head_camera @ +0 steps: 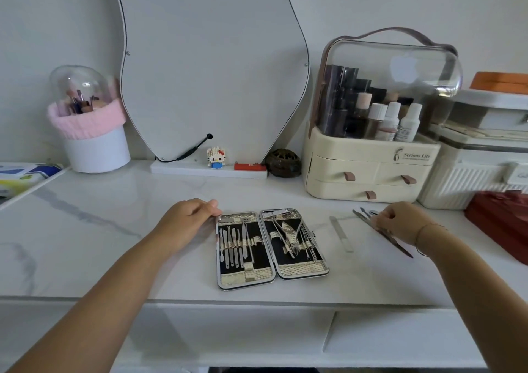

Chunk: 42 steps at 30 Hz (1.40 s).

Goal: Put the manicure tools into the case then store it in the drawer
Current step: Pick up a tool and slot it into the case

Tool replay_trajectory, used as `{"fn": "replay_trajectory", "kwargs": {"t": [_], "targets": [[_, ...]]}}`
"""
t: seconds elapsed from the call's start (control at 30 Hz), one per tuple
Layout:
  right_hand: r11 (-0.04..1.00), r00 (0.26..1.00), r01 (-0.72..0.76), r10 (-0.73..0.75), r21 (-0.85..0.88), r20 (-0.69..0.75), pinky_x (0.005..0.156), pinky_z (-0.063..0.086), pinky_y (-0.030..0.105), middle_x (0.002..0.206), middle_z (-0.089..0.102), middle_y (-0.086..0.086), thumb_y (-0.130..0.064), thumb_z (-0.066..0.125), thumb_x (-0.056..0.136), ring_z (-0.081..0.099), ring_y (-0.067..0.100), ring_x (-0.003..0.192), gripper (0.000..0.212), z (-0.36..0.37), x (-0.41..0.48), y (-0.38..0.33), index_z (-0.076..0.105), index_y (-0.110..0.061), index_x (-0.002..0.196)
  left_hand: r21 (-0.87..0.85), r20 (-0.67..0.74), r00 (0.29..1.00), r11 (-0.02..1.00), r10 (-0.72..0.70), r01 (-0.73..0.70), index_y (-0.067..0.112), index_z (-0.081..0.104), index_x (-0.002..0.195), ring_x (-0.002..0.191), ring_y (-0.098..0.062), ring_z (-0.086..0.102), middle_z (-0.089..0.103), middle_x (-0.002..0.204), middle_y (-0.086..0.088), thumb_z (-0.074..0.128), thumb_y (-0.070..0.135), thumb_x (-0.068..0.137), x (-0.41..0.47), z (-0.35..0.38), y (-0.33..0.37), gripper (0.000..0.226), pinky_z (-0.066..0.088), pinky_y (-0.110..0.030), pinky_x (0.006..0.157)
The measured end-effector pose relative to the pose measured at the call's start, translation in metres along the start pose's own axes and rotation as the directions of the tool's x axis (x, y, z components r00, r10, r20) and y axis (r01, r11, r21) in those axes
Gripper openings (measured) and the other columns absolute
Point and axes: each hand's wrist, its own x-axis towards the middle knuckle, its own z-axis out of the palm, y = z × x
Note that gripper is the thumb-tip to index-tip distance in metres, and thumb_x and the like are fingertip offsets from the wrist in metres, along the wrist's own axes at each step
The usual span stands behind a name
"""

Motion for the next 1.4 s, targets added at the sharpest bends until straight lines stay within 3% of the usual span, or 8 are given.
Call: {"fn": "replay_trajectory", "kwargs": {"t": [0.1,0.2,0.37,0.5,0.73,0.87,1.17,1.4], "targets": [[0.946,0.995,0.075,-0.09,0.315,0.036,0.054,0.037,0.023,0.054,0.06,0.003,-0.013,0.058,0.088,0.046,0.007,0.043,0.029,0.006,-0.012,-0.021,0.063,0.008,0.069,0.002,-0.004,1.0,1.0,-0.006,0.006,0.026,0.073,0.085,0.099,-0.004,0.061,0.071,0.099,0.01,0.049,0.039,0.094,0.001,0.0,-0.001,0.029,0.038,-0.013,0.081],[0.804,0.972,0.073,-0.191,0.59,0.139,0.046,0.042,0.02,0.065,0.065,0.011,-0.002,0.062,0.085,0.051,0.007,0.043,0.006,0.015,-0.024,-0.057,0.064,-0.002,0.09,0.014,0.0,1.0,1.0,-0.001,0.001,0.026,0.073,0.086,0.1,-0.003,0.061,0.07,0.1,0.01,0.048,0.039,0.095,0.002,0.0,-0.001,0.03,0.038,-0.014,0.083],[0.676,0.906,0.076,-0.353,0.733,0.231,0.05,0.052,0.019,0.068,0.065,0.012,0.001,0.062,0.084,0.056,0.009,0.047,0.033,0.044,-0.035,-0.117,0.055,-0.011,0.114,0.027,0.006,1.0,1.0,-0.009,0.009,0.023,0.073,0.091,0.099,-0.003,0.06,0.069,0.1,0.01,0.046,0.04,0.095,0.0,-0.001,0.0,0.032,0.038,-0.014,0.082],[0.715,0.881,0.162,-0.415,0.68,0.227,0.051,0.051,0.022,0.068,0.066,0.012,-0.006,0.065,0.084,0.058,0.014,0.051,0.031,0.072,-0.028,-0.152,0.058,-0.01,0.114,0.034,0.001,1.0,0.999,-0.012,0.012,0.021,0.073,0.092,0.096,-0.002,0.06,0.07,0.098,0.009,0.046,0.041,0.095,0.0,-0.001,0.003,0.033,0.039,-0.014,0.08],[0.804,0.915,0.278,-0.388,0.525,0.109,0.053,0.043,0.019,0.062,0.068,-0.001,-0.017,0.07,0.08,0.052,0.009,0.05,0.03,0.089,-0.016,-0.172,0.06,-0.018,0.108,0.085,0.017,1.0,0.996,0.004,-0.005,0.019,0.072,0.098,0.099,-0.005,0.06,0.069,0.101,0.008,0.044,0.043,0.095,0.001,-0.002,0.002,0.037,0.041,-0.019,0.084],[0.825,0.903,0.322,-0.415,0.465,0.112,0.044,0.039,0.013,0.053,0.063,-0.004,-0.016,0.069,0.08,0.043,0.0,0.035,0.028,0.091,-0.012,-0.173,0.06,-0.019,0.106,0.099,0.021,1.0,0.995,0.0,-0.002,0.022,0.072,0.097,0.099,-0.007,0.06,0.069,0.101,0.008,0.043,0.046,0.095,0.003,-0.002,0.001,0.038,0.043,-0.026,0.09],[0.844,0.869,0.372,-0.463,0.386,0.176,0.046,0.039,0.016,0.062,0.066,-0.002,-0.015,0.068,0.081,0.042,0.0,0.033,0.022,0.09,-0.008,-0.171,0.06,-0.021,0.102,0.111,0.031,0.999,0.994,0.009,-0.012,0.023,0.072,0.096,0.099,-0.009,0.059,0.068,0.101,0.009,0.042,0.048,0.094,0.002,-0.003,0.001,0.039,0.044,-0.03,0.091],[0.85,0.845,0.48,-0.514,0.216,0.145,0.064,0.043,0.022,0.072,0.057,-0.004,-0.028,0.063,0.084,0.051,0.009,0.065,0.012,0.089,-0.004,-0.164,0.066,-0.023,0.094,0.08,0.045,0.999,0.997,0.012,-0.016,0.026,0.074,0.087,0.101,-0.007,0.058,0.066,0.101,0.011,0.043,0.046,0.094,0.002,-0.003,0.0,0.037,0.042,-0.03,0.094]]}}
